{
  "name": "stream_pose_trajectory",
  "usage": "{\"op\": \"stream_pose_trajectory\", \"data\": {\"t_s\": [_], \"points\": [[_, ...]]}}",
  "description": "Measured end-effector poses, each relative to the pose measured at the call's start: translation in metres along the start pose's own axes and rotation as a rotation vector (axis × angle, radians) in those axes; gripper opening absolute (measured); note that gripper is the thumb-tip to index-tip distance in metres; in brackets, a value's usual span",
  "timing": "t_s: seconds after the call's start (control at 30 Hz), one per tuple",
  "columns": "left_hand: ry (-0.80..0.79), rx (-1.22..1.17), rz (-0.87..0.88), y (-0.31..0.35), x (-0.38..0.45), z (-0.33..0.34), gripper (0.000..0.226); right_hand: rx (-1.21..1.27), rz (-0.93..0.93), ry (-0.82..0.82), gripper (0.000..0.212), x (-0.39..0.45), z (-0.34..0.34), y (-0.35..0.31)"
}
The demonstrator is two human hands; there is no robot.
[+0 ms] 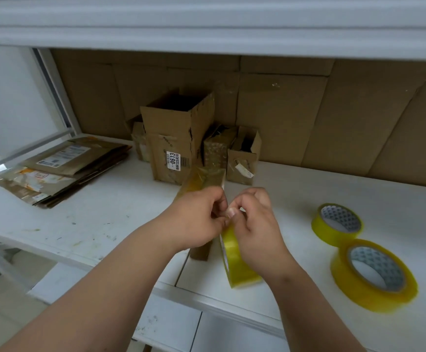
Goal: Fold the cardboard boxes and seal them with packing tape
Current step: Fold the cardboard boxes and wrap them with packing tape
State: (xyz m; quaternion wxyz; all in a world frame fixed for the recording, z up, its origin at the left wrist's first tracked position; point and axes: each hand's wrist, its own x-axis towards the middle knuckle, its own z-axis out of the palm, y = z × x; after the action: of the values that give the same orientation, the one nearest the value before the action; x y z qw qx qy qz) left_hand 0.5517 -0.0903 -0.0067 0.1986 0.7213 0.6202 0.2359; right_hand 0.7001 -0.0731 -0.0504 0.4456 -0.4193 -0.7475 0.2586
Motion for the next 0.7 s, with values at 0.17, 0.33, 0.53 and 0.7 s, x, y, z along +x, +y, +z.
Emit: {"op": "stream_pose_trajectory", "data": {"t_s": [0.17,0.33,0.53,0.7], "points": [[0.001,-0.007,-0.011,0.003,-0.009,0.006,0.018,0.116,0.076,-0.018,0.035,-0.007,-0.008,-0.002],[-0.014,0.312,0.040,0.010,-0.013,0.008,0.019,0.195,0.129,-0.050,0.023,-0.013,-0.011,-0.006],[0.035,0.289,0.030,0.018,-0.018,0.009,0.017,0.208,0.142,-0.040,0.025,-0.017,-0.016,-0.007],[0.152,0.270,0.022,0.020,-0.019,0.017,0.017,0.281,0.191,-0.025,0.019,-0.017,-0.021,-0.007]]}}
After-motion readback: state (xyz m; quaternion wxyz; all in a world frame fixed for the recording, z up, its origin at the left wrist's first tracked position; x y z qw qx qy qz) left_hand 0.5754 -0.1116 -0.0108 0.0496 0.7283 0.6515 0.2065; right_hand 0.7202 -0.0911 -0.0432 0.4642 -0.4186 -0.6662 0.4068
